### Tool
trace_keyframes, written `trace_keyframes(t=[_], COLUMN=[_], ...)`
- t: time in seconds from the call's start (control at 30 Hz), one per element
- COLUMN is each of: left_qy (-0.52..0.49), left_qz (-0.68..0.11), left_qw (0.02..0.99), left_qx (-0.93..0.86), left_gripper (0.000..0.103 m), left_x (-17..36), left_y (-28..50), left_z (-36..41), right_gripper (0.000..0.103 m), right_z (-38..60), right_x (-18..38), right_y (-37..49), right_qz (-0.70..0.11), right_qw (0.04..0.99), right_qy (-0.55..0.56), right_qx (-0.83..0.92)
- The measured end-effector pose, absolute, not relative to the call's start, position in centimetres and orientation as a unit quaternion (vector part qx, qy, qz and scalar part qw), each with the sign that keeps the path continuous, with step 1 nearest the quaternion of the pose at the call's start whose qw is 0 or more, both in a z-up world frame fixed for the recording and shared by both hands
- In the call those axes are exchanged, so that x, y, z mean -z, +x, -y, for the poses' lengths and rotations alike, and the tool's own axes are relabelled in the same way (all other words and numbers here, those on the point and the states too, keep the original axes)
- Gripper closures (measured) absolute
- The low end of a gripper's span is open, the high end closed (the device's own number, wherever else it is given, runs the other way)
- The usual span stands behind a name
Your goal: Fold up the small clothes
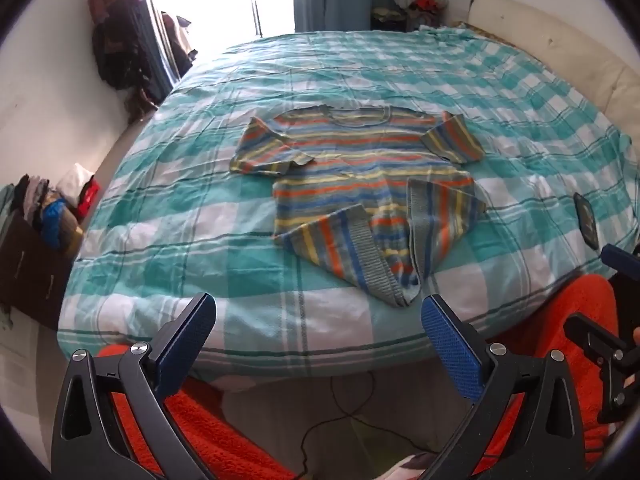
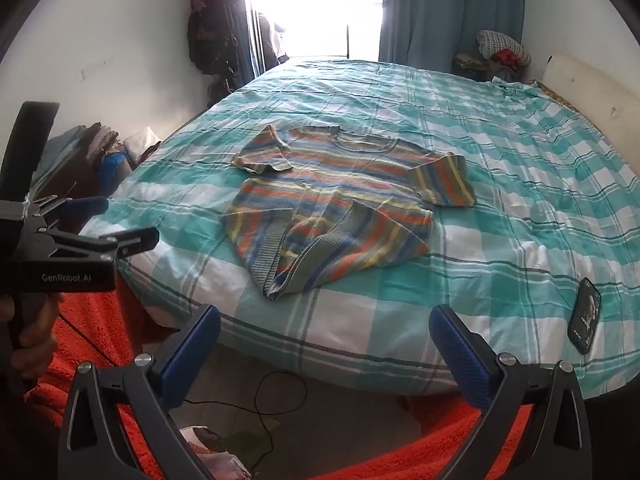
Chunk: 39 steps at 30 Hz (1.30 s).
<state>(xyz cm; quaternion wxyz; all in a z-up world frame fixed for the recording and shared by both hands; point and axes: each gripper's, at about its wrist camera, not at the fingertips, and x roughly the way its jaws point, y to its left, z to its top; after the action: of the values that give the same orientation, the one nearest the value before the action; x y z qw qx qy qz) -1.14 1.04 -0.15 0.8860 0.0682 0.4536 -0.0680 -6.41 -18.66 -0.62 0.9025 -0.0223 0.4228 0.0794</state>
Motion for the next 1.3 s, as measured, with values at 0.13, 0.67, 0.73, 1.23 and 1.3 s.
trace_keyframes(t=[0.13, 0.67, 0.73, 1.23, 1.3], left_qy=[0.068, 0.062, 0.058, 0.077, 0.083], left_qz=[-0.449, -0.408, -0.427, -0.42, -0.418], left_qw=[0.889, 0.91, 0.901, 0.902, 0.903], left_qx=[0.064, 0.04, 0.059, 0.061, 0.06], left_gripper=[0.0, 0.0, 0.0, 0.0, 0.0], left_x=[0.1, -2.7, -1.9, -1.7, -1.7], left_y=[-1.0, -0.9, -1.0, -2.1, -2.2], left_z=[-1.2, -1.4, -1.2, 0.5, 0.7], right_gripper=[0.0, 0.0, 0.0, 0.0, 0.0], right_z=[18.7, 19.5, 18.9, 17.0, 17.1], right_x=[0.7, -1.6, -1.1, -0.3, -0.3], right_y=[-6.5, -4.8, -5.0, -6.1, -6.1], right_qz=[-0.421, -0.404, -0.413, -0.417, -0.419], right_qw=[0.904, 0.913, 0.909, 0.906, 0.905], right_qy=[-0.037, -0.049, -0.045, -0.05, -0.049], right_qx=[-0.064, -0.035, -0.042, -0.051, -0.053])
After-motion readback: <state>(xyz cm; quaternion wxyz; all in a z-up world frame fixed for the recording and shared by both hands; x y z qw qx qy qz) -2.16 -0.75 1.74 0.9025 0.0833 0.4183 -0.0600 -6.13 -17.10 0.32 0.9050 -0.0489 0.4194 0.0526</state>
